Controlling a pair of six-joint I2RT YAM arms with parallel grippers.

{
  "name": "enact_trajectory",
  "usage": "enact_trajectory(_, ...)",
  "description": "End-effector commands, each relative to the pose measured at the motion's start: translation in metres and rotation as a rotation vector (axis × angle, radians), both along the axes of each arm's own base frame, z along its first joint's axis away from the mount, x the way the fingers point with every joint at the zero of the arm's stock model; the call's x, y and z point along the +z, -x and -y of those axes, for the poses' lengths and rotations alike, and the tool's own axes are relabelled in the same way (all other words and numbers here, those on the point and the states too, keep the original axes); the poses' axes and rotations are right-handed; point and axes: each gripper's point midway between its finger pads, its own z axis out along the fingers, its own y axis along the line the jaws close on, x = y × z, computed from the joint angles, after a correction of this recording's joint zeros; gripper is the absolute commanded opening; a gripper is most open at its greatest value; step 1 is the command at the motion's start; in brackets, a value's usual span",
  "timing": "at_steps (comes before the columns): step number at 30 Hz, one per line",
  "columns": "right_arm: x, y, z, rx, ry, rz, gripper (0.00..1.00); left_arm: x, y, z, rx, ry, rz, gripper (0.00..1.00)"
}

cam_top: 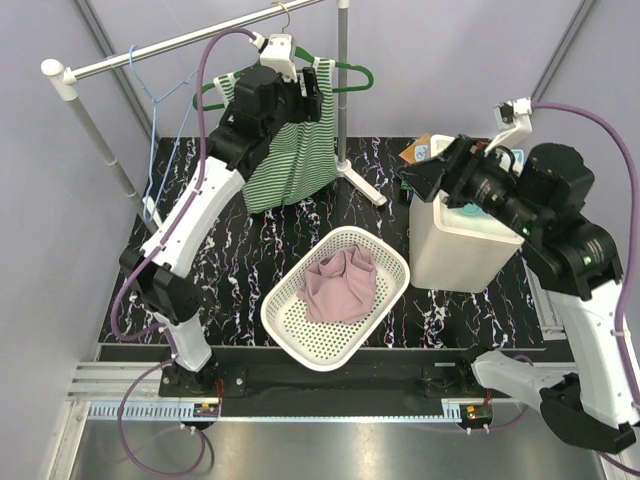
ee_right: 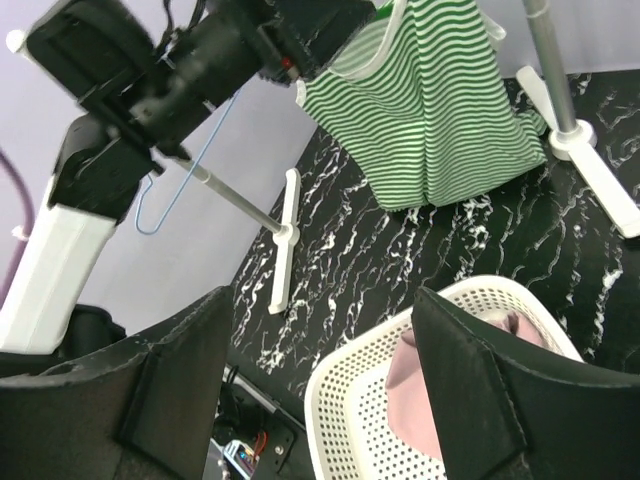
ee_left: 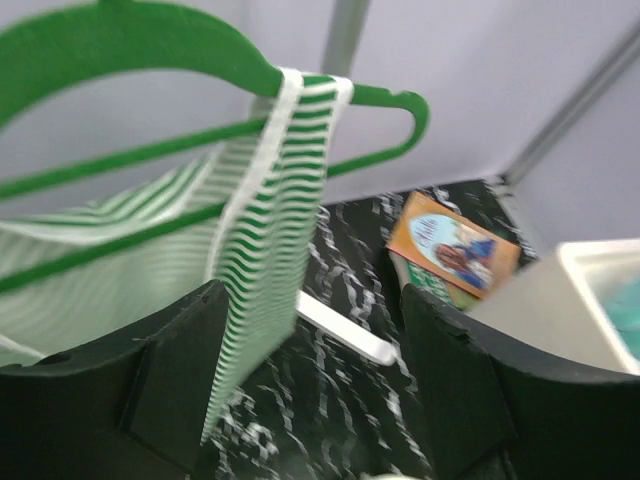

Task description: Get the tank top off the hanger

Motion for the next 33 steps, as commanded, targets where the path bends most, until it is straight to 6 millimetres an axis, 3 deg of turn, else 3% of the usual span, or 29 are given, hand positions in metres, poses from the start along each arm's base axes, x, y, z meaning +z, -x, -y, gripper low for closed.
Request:
enact_trajectory(1,0.0,0.019,0.018,-0.038,0.036,0.012,0.8,0.046,-0.033,-0.018,0.137,-0.055,0.239,0.72)
enact_trajectory(6,0.0,0.029,0.029,-0.058,0.076,0.029,0.82,0.016,-0.062,-0.013,0.167,-0.083,0.206,0.66)
enact_trajectory(14,-0.005,0.021,0.028,-0.061,0.115,0.022,0.84,-0.002,-0.086,-0.001,0.164,-0.082,0.224,0.61)
enact_trajectory(20,-0.006,0.011,0.023,-0.048,0.146,0.021,0.84,-0.013,-0.093,0.013,0.124,-0.043,0.215,0.39)
enact_trajectory(26,-0.006,-0.001,0.017,-0.041,0.166,0.02,0.84,-0.011,-0.083,0.014,0.076,-0.052,0.192,0.11)
enact_trajectory(30,-0.011,-0.014,0.012,-0.038,0.193,0.009,0.84,-0.011,-0.061,0.019,0.003,-0.035,0.159,0.05)
enact_trajectory(31,-0.009,-0.018,0.012,-0.048,0.196,0.013,0.84,0.0,-0.05,0.016,-0.008,-0.02,0.165,0.04)
enact_trajectory(33,-0.014,-0.032,0.008,-0.057,0.209,-0.005,0.84,-0.006,-0.037,0.017,-0.041,-0.006,0.126,0.02)
